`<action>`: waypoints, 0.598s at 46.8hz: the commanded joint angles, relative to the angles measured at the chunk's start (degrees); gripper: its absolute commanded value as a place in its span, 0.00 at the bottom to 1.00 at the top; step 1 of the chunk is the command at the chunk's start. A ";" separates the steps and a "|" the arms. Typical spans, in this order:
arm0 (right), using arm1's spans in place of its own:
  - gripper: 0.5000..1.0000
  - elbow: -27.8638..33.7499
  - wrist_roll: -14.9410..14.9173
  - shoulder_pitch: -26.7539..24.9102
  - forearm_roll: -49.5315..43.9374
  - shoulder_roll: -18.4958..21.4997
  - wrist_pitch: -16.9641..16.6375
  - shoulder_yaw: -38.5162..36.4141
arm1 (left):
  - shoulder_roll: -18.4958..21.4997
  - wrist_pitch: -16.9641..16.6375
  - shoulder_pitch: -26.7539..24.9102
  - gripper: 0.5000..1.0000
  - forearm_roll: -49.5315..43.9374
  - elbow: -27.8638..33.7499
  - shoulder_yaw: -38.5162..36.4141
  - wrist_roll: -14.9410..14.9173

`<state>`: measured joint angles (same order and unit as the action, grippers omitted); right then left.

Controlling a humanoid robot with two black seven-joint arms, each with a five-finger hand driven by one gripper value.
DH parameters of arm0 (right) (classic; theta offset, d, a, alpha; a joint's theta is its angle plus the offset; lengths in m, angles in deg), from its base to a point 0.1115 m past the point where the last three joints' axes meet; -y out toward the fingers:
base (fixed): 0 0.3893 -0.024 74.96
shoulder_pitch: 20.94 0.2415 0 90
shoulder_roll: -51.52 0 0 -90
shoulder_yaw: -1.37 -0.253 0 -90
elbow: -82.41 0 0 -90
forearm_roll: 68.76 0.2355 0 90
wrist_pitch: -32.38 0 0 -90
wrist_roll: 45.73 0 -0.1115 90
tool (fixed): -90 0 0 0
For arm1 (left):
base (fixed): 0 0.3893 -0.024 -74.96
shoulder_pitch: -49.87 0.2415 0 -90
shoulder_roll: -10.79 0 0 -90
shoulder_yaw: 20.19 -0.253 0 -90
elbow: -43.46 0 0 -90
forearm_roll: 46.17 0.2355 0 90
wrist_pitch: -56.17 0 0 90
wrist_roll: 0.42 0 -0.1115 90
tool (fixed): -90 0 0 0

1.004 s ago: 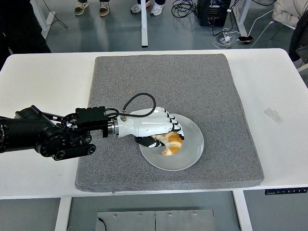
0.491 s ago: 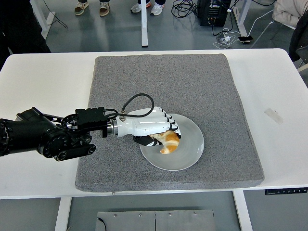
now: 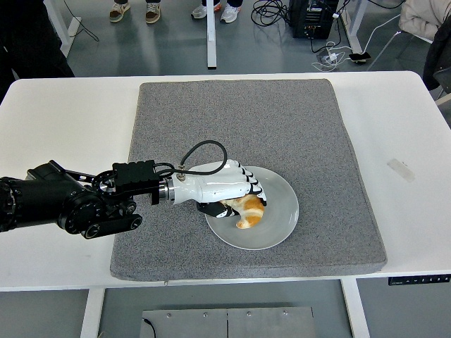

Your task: Place the bread on the plate

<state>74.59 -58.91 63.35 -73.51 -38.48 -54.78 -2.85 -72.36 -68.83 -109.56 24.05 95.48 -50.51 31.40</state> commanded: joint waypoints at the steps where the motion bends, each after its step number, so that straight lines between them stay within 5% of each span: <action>1: 1.00 0.00 0.00 -0.01 0.00 0.00 -0.02 0.00 | 0.00 0.28 0.00 0.18 -0.17 0.01 0.00 0.09; 12: 1.00 0.00 0.00 -0.01 0.00 0.00 -0.02 0.00 | 0.18 1.52 -0.17 0.72 -0.96 0.10 0.17 0.18; 28: 1.00 0.00 0.00 -0.01 0.00 0.00 -0.02 0.00 | 0.88 5.99 -1.67 0.86 -0.88 0.89 0.17 1.06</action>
<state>74.59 -58.91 63.36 -73.50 -38.48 -54.81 -2.85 -71.66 -64.04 -110.79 23.14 96.02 -50.29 32.28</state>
